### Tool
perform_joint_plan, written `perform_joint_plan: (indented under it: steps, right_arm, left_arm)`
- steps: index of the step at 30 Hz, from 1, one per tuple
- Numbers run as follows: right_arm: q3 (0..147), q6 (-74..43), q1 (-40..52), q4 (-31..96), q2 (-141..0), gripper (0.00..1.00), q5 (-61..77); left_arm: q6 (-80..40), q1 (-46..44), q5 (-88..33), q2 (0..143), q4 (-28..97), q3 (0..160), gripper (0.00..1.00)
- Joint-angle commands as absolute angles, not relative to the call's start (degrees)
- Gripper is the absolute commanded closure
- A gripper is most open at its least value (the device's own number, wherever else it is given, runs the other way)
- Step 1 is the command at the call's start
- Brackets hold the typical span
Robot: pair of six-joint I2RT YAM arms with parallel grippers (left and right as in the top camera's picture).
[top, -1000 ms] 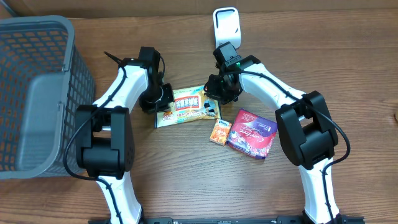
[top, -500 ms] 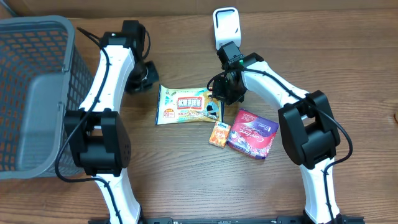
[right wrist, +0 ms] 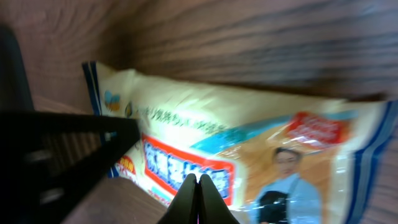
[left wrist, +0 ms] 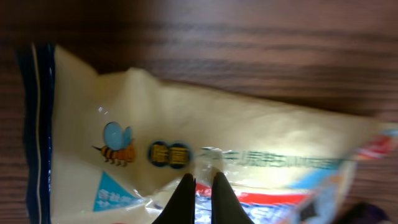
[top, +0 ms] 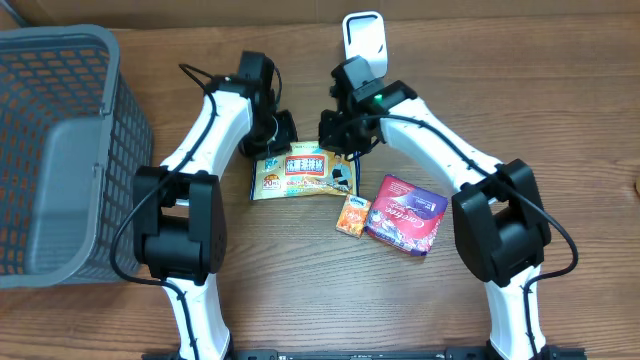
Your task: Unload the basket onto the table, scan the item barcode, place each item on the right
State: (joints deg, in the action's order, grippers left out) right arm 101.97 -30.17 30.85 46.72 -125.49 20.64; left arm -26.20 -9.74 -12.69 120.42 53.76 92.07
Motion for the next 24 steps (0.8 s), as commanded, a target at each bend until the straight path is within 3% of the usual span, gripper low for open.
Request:
perform_joint_plan:
  steps: [1,6,17,24]
  right_arm:
    - [102.24,-31.53,31.00,46.94,-129.67,0.96,20.45]
    - [102.21,-31.75,30.41,48.29,-133.10,0.96,18.20]
    - [102.52,-37.36,30.17,53.28,-133.32,0.96,1.87]
    - [106.89,-37.10,29.76,57.28,-129.91,0.96,-0.32]
  left_arm:
    - [-27.24,-7.90,-8.73,121.51,50.94,87.07,0.96]
    - [-28.38,-4.78,3.55,121.51,51.68,85.14,0.96]
    - [-28.29,-2.81,3.18,121.05,65.19,102.30,0.96]
    - [-28.38,-4.21,0.75,121.08,75.07,107.33,0.96]
